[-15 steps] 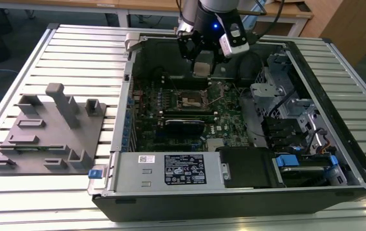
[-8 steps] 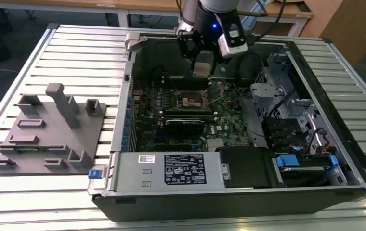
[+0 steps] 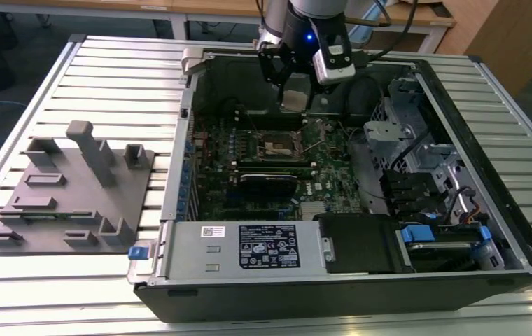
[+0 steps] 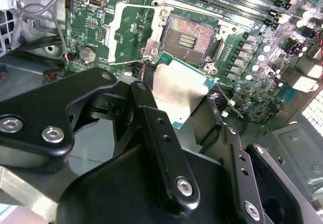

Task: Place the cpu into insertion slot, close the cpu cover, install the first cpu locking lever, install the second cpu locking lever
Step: 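Place the cpu into insertion slot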

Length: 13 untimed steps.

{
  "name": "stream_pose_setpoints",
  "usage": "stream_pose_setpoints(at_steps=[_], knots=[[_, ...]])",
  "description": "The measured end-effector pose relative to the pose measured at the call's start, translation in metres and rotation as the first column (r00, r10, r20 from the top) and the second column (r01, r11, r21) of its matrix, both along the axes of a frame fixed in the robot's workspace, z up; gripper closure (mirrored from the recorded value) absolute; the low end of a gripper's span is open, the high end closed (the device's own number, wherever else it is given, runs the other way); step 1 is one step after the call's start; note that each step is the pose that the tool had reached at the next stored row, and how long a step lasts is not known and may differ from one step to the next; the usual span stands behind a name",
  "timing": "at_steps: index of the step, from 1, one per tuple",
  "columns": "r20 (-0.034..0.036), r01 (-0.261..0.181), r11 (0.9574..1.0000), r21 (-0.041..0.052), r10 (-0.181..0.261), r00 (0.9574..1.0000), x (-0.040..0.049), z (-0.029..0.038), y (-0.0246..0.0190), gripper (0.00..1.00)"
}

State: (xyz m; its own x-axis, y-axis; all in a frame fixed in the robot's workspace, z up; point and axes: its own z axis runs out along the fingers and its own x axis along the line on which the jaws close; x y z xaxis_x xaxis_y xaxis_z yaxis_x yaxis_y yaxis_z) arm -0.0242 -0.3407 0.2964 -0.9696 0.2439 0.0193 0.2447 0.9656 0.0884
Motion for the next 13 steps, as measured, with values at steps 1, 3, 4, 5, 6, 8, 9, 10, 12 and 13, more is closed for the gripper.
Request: stream_pose_setpoints(at_steps=[1,3,4,5,6,8,9,10,12,13], knots=[[0.0000,0.000,1.0000,0.0000,0.000,1.0000,0.0000,0.0000,0.0000,0.46],[0.0000,0.000,1.0000,0.0001,0.000,1.0000,0.0000,0.0000,0.0000,0.46],[0.0000,0.002,1.0000,0.0000,-0.002,1.0000,0.0000,0.0000,0.0000,0.46],[0.0001,0.007,1.0000,0.0000,-0.007,1.0000,0.0000,0.0000,0.0000,0.46],[0.0000,0.018,0.9998,0.0001,-0.018,0.9998,0.0000,0.0000,0.0000,0.46],[0.0000,0.051,0.9987,0.0001,-0.051,0.9987,-0.0001,-0.0001,0.0000,0.46],[0.0000,0.068,0.9977,0.0000,-0.068,0.9977,0.0000,-0.0001,0.0000,0.46],[0.0001,0.086,0.9963,0.0001,-0.086,0.9963,0.0000,-0.0001,0.0000,0.46],[0.0000,0.118,0.9930,0.0000,-0.118,0.9930,0.0000,-0.0001,0.0000,0.46],[-0.0001,0.125,0.9922,0.0000,-0.125,0.9922,0.0000,-0.0001,0.0000,0.46]])
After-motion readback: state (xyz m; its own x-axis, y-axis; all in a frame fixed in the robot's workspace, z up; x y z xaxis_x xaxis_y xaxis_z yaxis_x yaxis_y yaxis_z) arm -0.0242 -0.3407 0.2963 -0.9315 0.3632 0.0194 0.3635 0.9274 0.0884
